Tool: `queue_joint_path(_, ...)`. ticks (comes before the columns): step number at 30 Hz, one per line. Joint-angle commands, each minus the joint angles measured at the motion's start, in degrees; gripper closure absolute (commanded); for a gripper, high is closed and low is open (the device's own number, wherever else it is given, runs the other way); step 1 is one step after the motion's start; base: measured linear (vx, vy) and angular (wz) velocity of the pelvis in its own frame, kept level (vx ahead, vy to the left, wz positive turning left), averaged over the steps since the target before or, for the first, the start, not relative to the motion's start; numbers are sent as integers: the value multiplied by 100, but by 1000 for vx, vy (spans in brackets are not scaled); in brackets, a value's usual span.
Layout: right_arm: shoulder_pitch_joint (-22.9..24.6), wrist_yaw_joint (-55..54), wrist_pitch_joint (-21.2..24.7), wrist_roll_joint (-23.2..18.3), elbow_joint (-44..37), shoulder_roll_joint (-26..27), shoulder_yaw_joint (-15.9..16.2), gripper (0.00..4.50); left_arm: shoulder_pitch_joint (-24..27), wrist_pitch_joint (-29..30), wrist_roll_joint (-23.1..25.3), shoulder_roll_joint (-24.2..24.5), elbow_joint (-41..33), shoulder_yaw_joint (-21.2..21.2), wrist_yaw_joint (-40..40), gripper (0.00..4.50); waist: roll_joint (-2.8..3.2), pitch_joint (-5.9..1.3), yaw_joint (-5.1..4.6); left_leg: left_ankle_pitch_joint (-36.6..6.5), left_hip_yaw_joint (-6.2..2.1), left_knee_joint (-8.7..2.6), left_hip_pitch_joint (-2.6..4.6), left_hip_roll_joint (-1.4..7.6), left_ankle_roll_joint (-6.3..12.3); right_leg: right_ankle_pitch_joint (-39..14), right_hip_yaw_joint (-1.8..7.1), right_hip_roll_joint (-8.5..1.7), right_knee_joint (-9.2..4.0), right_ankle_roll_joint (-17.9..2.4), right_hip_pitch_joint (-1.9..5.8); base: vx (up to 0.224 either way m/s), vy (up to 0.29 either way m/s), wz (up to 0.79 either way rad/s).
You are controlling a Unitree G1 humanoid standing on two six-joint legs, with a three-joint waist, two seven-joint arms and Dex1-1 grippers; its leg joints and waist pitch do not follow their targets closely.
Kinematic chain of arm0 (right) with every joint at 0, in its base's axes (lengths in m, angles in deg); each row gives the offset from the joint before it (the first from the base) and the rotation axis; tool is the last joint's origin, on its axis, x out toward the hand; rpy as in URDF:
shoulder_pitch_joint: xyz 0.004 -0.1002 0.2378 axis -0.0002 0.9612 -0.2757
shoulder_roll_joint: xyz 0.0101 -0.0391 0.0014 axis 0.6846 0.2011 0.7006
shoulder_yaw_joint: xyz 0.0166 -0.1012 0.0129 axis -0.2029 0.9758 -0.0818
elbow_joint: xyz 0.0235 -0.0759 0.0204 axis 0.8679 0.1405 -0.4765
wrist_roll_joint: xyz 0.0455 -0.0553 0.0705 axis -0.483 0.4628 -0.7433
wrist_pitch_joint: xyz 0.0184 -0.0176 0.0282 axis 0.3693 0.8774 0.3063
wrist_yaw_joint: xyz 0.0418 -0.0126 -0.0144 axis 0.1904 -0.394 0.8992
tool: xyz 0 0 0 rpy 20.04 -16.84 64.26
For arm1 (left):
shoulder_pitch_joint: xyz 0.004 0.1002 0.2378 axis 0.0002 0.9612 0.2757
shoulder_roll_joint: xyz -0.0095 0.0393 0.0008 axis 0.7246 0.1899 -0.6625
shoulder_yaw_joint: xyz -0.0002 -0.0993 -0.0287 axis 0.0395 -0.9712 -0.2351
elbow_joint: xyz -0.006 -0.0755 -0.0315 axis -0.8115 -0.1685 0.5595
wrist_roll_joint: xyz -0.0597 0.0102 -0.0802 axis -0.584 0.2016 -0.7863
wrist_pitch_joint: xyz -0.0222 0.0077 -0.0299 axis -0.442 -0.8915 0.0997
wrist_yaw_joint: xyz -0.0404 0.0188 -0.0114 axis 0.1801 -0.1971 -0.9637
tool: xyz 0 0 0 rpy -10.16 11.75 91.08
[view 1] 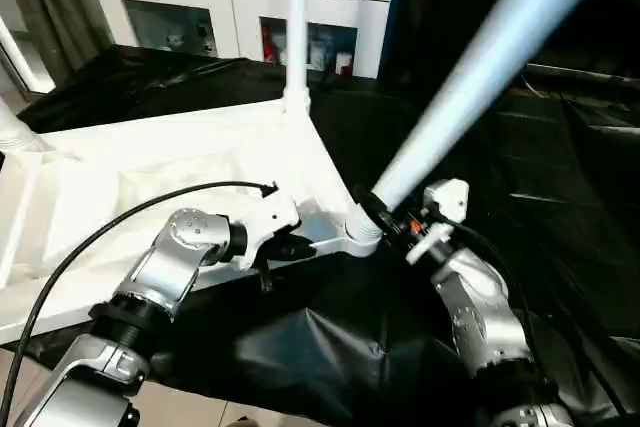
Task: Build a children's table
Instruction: Insert table leg to table base
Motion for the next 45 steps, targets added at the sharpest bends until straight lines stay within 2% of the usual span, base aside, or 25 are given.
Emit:
queue_joint_path(1, 131, -99, -20, 83, -30, -77, -48, 261, 23, 99, 158, 147, 183, -87, -220, 450, 36, -228, -27, -1582, -183, -560, 79, 446, 21, -1445, 362, -593, -565, -1117, 131, 0, 0, 0)
queue_joint_path(3, 135, -80, -4, 120, -33, -99, -8, 261, 33, 107, 156, 152, 168, -81, -205, 450, 30, -224, -29, -1536, -182, -564, 70, 443, 36, -1414, 359, -592, -564, -1119, 136, 0, 0, 0)
queue_joint_path(6, 99, 56, 264, 382, -23, -276, 269, 261, 62, 88, 128, 193, 114, -32, -117, 450, 22, -194, -43, -1574, -174, -575, 72, 438, 46, -1518, 364, -579, -587, -1079, 122, 0, 0, 0)
queue_joint_path(10, 8, 417, 661, 462, -146, -453, 559, 261, 113, 82, 150, 285, 16, 44, 35, 450, 15, -195, -51, -1465, -179, -580, 55, 438, 100, -1468, 363, -581, -586, -1041, 148, 0, 0, 0)
queue_joint_path(11, -14, 483, 736, 461, -170, -483, 599, 261, 121, 90, 147, 299, -7, 57, 71, 450, 18, -189, -60, -1421, -170, -577, 64, 438, 116, -1404, 364, -572, -588, -1058, 134, 0, 0, 0)
queue_joint_path(16, -283, 1035, 1390, 339, -220, -739, 826, 262, 150, 189, 166, 385, -116, 202, 328, 450, -9, -220, -70, -970, -151, -551, 59, 431, 274, -710, 342, -559, -525, -1207, 187, 0, 0, 0)
queue_joint_path(17, -352, 1154, 1526, 309, -198, -799, 858, 262, 150, 214, 172, 400, -137, 235, 377, 450, -34, -222, -83, -868, -145, -544, 57, 434, 333, -567, 333, -550, -514, -1258, 194, 0, 0, 0)
queue_joint_path(18, -391, 1215, 1607, 287, -184, -831, 870, 262, 150, 228, 174, 408, -149, 252, 401, 450, -13, -223, -80, -799, -143, -536, 54, 435, 360, -489, 332, -562, -501, -1292, 194, 0, 0, 0)
queue_joint_path(19, -458, 1352, 1724, 272, -149, -892, 913, 262, 145, 233, 176, 416, -157, 263, 407, 450, -33, -225, -84, -778, -140, -533, 56, 438, 377, -448, 330, -564, -500, -1307, 198, 0, 0, 0)
queue_joint_path(20, -502, 1444, 1805, 264, -129, -933, 942, 262, 142, 230, 178, 420, -162, 269, 407, 450, -23, -232, -92, -723, -138, -526, 65, 440, 390, -332, 322, -562, -486, -1353, 200, 0, 0, 0)
queue_joint_path(23, -652, 1780, 2115, 268, -35, -1069, 1048, 262, 98, 194, 238, 459, -149, 314, 435, 450, -37, -223, -87, -774, -131, -527, 72, 440, 388, -398, 323, -566, -499, -1378, 202, 0, 0, 0)
queue_joint_path(24, -704, 1909, 2200, 290, 4, -1120, 1104, 262, 74, 167, 261, 478, -129, 331, 465, 450, -67, -238, -75, -768, -129, -523, 81, 447, 386, -451, 322, -576, -496, -1384, 206, 0, 0, 0)
queue_joint_path(27, -797, 2218, 2297, 346, 75, -1239, 1253, 262, 24, 147, 268, 511, -97, 336, 524, 450, -63, -232, -58, -824, -123, -529, 96, 453, 331, -580, 323, -575, -512, -1370, 196, 0, 0, 0)
queue_joint_path(28, -838, 2457, 2375, 360, 100, -1308, 1342, 262, 8, 101, 246, 541, -120, 331, 578, 450, -81, -243, -52, -808, -120, -523, 96, 453, 325, -562, 324, -577, -505, -1366, 201, 0, 0, 0)
queue_joint_path(32, -849, 2712, 2509, 311, 115, -1349, 1394, 262, 23, -41, 167, 582, -154, 348, 741, 450, -92, -268, -18, -650, -122, -514, 92, 456, 347, -209, 314, -579, -459, -1400, 215, 0, 0, 0)
queue_joint_path(36, -755, 3051, 2405, 312, 171, -1422, 1501, 262, 77, -353, 42, 663, -190, 386, 1066, 450, -105, -267, -16, -694, -120, -514, 93, 460, 344, -142, 309, -579, -457, -1420, 213, 0, 0, 0)
queue_joint_path(42, -557, 3362, 2408, 235, 150, -1511, 1543, 262, -14, -644, -117, 761, -74, 387, 1508, 450, -114, -251, 2, -981, -118, -541, 117, 473, 233, -520, 314, -582, -493, -1389, 199, 0, 0, 0)
queue_joint_path(45, -454, 3501, 2321, 316, 151, -1569, 1615, 262, -61, -785, -122, 815, 13, 395, 1647, 450, -107, -252, 11, -947, -119, -543, 113, 476, 235, -369, 309, -577, -475, -1420, 193, 0, 0, 0)
